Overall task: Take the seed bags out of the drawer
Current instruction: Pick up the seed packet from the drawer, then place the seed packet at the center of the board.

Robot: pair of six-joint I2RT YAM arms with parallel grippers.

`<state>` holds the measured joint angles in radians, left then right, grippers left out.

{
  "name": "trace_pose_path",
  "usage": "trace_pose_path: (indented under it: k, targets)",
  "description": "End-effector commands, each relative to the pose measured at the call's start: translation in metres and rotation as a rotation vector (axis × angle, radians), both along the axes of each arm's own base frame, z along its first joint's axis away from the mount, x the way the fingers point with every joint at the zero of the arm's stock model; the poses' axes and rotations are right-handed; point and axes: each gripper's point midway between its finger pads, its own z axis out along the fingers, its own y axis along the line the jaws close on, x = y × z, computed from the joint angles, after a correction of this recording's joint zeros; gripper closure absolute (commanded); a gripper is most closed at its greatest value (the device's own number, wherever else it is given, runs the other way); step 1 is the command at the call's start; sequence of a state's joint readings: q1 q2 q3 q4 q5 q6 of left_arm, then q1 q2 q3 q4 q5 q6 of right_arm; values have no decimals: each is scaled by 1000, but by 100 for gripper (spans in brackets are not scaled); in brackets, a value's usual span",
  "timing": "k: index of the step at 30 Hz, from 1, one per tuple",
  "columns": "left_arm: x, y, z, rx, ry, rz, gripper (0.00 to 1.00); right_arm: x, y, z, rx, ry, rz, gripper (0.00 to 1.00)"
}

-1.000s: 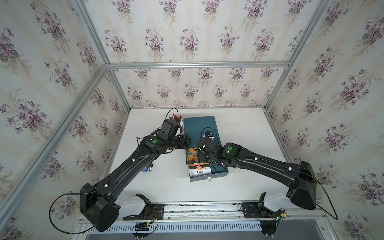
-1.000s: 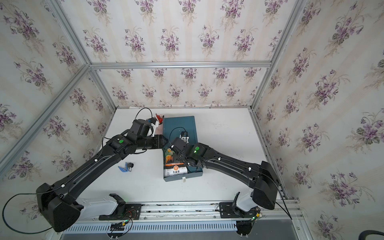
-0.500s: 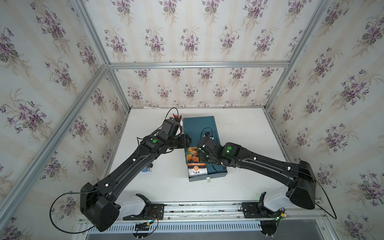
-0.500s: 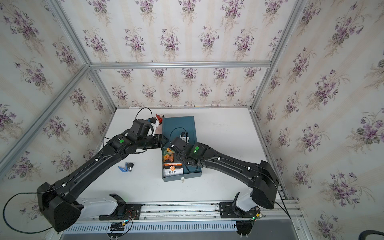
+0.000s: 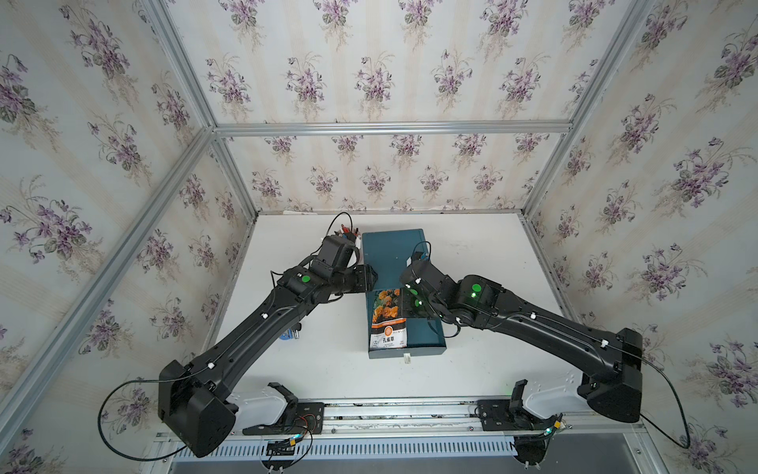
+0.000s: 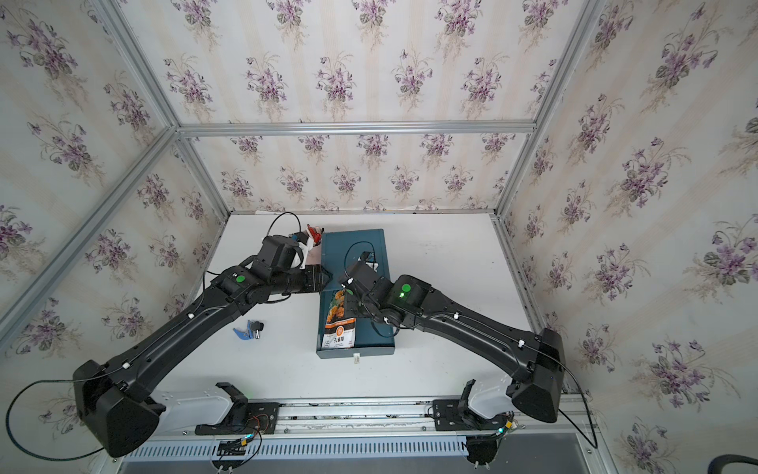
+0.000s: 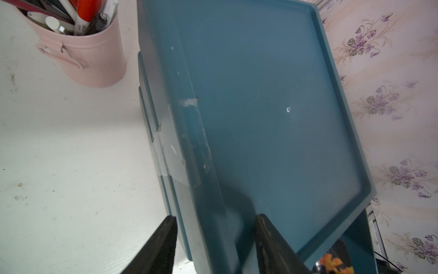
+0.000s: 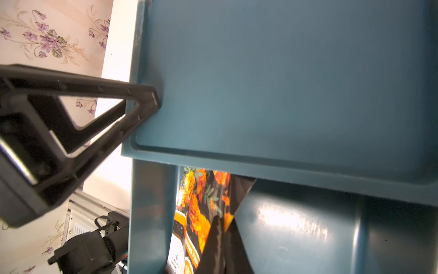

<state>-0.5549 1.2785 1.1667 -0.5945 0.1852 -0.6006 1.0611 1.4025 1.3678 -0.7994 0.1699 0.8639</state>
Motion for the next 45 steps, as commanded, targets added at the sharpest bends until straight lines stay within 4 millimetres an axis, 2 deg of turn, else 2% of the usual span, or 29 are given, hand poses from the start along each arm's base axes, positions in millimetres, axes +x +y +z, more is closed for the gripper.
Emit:
trace_pose_path:
  k: [1, 6, 10, 14, 19, 26, 29, 31, 34, 37, 39, 45]
  targets:
    - [-12, 17, -19, 100, 67, 12, 44, -3, -3, 15, 51, -23, -3, 100]
    - [-10, 17, -17, 105, 64, 14, 44, -7, -13, 35, 85, -73, -2, 100]
    - [-10, 17, -16, 109, 65, 14, 44, -4, -21, 36, 56, -90, -25, 100]
    - [-10, 19, -14, 115, 62, 17, 44, -4, -15, 41, 75, -94, -14, 100]
    - [-10, 20, -11, 114, 57, 17, 44, -7, -14, 67, 133, -132, 12, 100]
    - [-9, 20, -13, 122, 60, 18, 44, -8, -26, 89, 164, -177, -6, 100]
    - [-9, 21, -13, 123, 59, 20, 44, -9, -33, 119, 239, -239, -16, 100]
    - [-9, 21, -14, 124, 60, 21, 44, -8, -45, 145, 277, -298, -43, 100]
    - [-10, 21, -13, 122, 59, 18, 44, -2, -64, 171, 278, -364, -106, 100]
    - [-9, 21, -13, 125, 57, 15, 44, 10, -88, 179, 217, -411, -198, 100]
    - [-10, 20, -13, 122, 58, 11, 44, 25, -110, 171, 145, -409, -277, 100]
    - [-12, 19, -6, 103, 43, -2, 39, 74, -219, 129, 55, -357, -595, 100]
